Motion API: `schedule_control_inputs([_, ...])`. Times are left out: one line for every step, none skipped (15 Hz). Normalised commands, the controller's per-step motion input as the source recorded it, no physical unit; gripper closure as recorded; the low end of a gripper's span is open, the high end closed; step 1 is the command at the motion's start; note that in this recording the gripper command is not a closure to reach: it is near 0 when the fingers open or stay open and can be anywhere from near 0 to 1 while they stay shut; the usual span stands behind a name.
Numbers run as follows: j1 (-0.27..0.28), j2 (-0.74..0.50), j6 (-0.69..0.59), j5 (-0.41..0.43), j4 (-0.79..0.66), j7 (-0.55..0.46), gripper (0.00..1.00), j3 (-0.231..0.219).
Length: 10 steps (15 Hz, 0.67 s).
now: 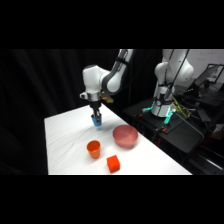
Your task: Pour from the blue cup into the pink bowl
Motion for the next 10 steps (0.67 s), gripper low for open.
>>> schedule_control_inputs([0.177,-0.67,-0.48,-0.246,-0.16,0.26,0.1,-0.077])
schedule_control_inputs([0.166,-0.6,-0.42,-0.23,-0.15,0.24,0.1,-0.039])
schedule_control_inputs([0.147,-0.53,-0.36,-0.191,-0.14,0.21,0.1,-0.005])
schedule_control_inputs([0.133,-0.49,-0.32,-0.129,-0.15,0.17,0.1,0.035])
schedule_control_inputs([0.113,-0.44,-0.27,-0.052,-0.15,0.11,0.1,0.062])
schedule_control_inputs([0.099,-0.41,-0.26,0.064,-0.15,0.02,0.1,0.088])
schedule_control_inputs([0.094,-0.39,-0.26,0.174,-0.16,-0.07,0.1,0.104])
schedule_control_inputs([0.096,-0.38,-0.26,0.239,-0.19,-0.13,0.1,0.11])
schedule_control_inputs([0.102,-0.4,-0.28,0.334,-0.23,-0.24,0.1,0.116])
schedule_control_inputs([0.1,-0.39,-0.27,0.351,-0.27,-0.28,0.1,0.103])
